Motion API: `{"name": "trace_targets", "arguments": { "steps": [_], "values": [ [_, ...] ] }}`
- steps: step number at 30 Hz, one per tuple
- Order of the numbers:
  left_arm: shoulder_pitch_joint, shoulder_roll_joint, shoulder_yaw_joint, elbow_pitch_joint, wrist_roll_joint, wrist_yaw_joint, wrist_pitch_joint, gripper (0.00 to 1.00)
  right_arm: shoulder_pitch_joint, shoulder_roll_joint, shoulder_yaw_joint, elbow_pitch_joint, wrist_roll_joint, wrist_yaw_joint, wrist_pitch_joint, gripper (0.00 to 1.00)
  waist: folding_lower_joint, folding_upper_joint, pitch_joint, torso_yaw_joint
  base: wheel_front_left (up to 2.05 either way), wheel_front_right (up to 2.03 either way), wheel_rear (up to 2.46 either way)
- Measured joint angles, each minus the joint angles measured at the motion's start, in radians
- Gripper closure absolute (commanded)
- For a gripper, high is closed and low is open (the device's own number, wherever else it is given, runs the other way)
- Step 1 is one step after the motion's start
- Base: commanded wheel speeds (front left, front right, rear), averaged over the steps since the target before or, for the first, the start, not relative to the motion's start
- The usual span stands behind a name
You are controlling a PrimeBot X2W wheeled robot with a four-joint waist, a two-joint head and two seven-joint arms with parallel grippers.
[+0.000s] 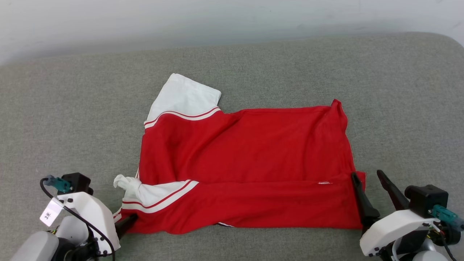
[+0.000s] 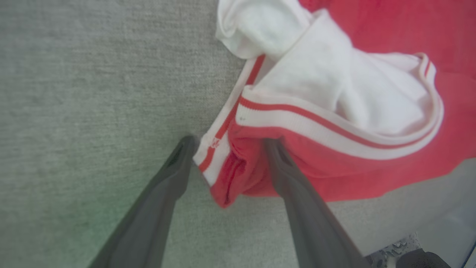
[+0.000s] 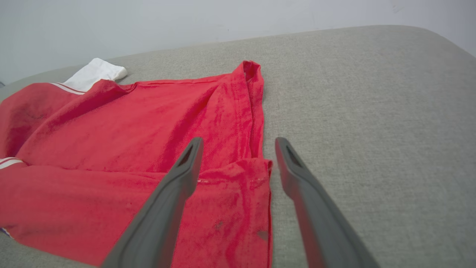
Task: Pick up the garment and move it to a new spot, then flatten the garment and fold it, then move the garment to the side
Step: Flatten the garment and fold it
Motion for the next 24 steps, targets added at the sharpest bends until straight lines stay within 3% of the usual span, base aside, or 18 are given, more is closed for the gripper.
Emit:
{"name": "trace_targets", "arguments": {
  "steps": [1, 8, 14, 19, 24],
  "values": [
    [-0.002, -0.004, -0.001, 0.008, -0.003, -0.004, 0.003, 1.00, 0.000, 0.000, -0.004, 0.003, 0.006, 0.000, 0.006, 0.00, 0.0000, 0.0000, -0.001, -0.001, 0.00, 0.00, 0.00],
    [0.002, -0.043, -0.021, 0.024, 0.002, -0.038, -0.049, 1.00, 0.000, -0.016, -0.063, 0.002, 0.066, 0.000, 0.093, 0.00, 0.0000, 0.0000, -0.018, 0.002, 0.00, 0.00, 0.00],
    [0.005, -0.038, -0.006, 0.012, 0.020, -0.047, -0.105, 1.00, 0.016, -0.067, -0.081, -0.028, 0.132, 0.000, 0.349, 0.00, 0.0000, -0.0001, -0.027, 0.017, 0.00, 0.00, 0.00],
    [0.013, -0.019, 0.012, -0.064, 0.043, -0.023, -0.144, 1.00, 0.015, -0.099, -0.047, -0.101, 0.174, 0.000, 0.546, 0.00, 0.0000, 0.0000, -0.021, 0.029, 0.00, 0.00, 0.00],
    [0.020, -0.008, 0.027, -0.145, 0.061, 0.001, -0.162, 1.00, -0.013, -0.124, -0.006, -0.102, 0.181, 0.000, 0.646, 0.00, 0.0000, 0.0000, 0.006, 0.042, 0.00, 0.00, 0.00]
  ]
}}
